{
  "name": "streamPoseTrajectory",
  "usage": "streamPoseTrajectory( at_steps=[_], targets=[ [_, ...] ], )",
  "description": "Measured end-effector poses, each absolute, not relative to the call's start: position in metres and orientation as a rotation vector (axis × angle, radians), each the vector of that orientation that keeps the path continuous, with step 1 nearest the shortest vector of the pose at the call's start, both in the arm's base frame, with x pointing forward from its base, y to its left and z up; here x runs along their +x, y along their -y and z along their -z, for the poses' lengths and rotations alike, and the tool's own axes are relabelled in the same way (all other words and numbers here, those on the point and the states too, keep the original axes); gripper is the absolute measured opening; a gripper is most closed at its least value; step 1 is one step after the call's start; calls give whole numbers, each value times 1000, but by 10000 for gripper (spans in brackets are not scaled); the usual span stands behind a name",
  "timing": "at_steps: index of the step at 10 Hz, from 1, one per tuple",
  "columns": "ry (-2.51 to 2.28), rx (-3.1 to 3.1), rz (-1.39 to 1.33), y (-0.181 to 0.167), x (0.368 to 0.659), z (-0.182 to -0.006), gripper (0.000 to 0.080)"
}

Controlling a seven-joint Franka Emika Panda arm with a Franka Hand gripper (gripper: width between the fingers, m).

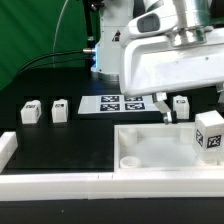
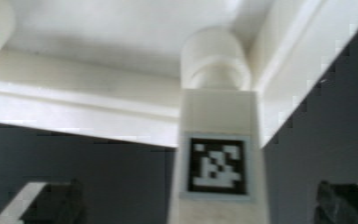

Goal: Assemble one leg

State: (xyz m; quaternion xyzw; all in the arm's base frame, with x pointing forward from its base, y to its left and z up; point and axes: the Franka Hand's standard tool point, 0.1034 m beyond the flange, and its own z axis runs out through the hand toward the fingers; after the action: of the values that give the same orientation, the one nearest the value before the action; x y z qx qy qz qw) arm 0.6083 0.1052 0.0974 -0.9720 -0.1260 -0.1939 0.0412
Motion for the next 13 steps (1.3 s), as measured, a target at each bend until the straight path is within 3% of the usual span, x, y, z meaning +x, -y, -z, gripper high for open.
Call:
streamPoseTrajectory(
  at_steps=[6,13],
  targets=[
    [387,-2982,-168,-119,595,-99,649],
    [259,-3003,-152,-113,610,-95,649]
  ],
)
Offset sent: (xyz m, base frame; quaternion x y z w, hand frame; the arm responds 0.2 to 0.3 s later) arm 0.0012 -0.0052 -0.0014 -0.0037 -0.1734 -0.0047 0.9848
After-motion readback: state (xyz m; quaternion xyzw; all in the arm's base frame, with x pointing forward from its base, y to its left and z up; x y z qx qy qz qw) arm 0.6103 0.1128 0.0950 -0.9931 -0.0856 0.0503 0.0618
